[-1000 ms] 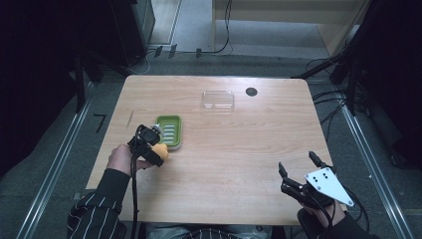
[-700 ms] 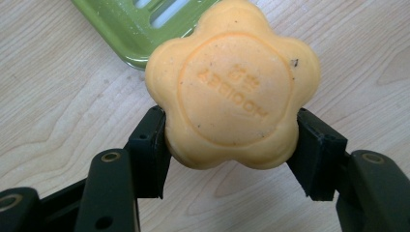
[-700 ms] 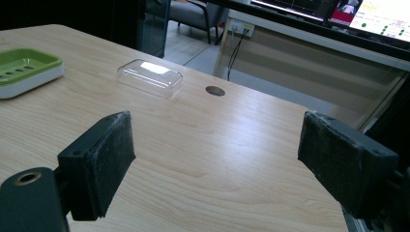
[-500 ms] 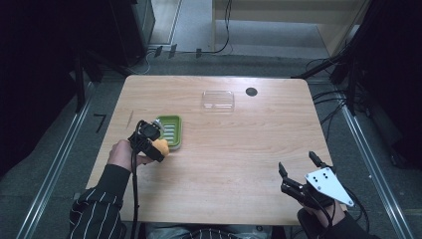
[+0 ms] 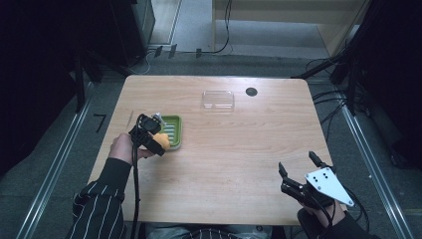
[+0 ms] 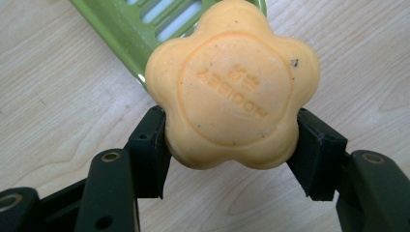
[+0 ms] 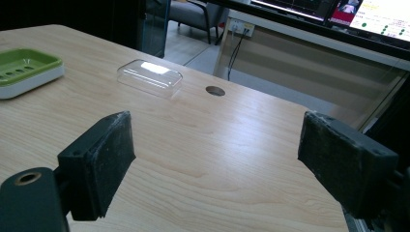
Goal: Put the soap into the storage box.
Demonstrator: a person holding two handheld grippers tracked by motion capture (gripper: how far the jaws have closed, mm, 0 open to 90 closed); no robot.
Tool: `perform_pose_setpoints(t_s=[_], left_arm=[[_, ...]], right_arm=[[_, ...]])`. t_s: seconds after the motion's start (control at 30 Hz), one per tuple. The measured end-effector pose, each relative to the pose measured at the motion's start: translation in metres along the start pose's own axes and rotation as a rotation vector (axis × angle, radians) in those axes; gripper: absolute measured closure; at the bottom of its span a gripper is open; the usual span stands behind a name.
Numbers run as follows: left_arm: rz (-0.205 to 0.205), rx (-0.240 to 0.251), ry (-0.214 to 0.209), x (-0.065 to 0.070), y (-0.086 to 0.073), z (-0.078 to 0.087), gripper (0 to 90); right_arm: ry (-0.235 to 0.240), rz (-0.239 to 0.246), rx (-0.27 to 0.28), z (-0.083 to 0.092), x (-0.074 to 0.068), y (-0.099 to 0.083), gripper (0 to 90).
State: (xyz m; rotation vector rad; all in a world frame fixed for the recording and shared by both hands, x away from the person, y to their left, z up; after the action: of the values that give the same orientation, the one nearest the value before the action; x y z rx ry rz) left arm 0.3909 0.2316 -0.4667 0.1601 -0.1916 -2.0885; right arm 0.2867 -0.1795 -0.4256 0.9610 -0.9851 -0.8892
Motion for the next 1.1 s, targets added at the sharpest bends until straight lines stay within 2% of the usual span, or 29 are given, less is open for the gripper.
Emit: perform_pose_setpoints(t_s=[0.5,0.7,0.73,1.1], left_arm=[[-0.012,0.019,-0.007,-0.003,0.024,-0.001,39.9],[-0.015,0.028,-0.003,-0.008,0.031,-0.001,39.9],[-0.004,0.037,-0.002,-0.008,0.033,-0.002,39.9],[-0.021,0.034,0.004,-0.012,0.046,-0.010,39.9]], right_arm=[[0.002,-0.002,-0.004,0.000,0.000,0.000,13.4],[0.004,-0.002,-0.003,0.000,-0.001,0.000,13.4],[0.004,0.000,-0.003,0.000,-0.001,0.000,13.4],[0.004,-0.002,-0.005,0.000,-0.001,0.000,13.4]])
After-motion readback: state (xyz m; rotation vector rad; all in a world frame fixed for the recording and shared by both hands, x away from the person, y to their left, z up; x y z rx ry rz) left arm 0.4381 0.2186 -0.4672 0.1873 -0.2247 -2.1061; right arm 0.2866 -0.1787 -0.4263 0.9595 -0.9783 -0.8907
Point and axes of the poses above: each handheld gripper's, and its own axes: z roughly backward along the jaws, y roughly out of its top, x roughly to its right, the point moved 8 cm from there along -z, roughly forward along the jaws, and after that the axes turned 6 degrees about z, right-handed, at the moved point
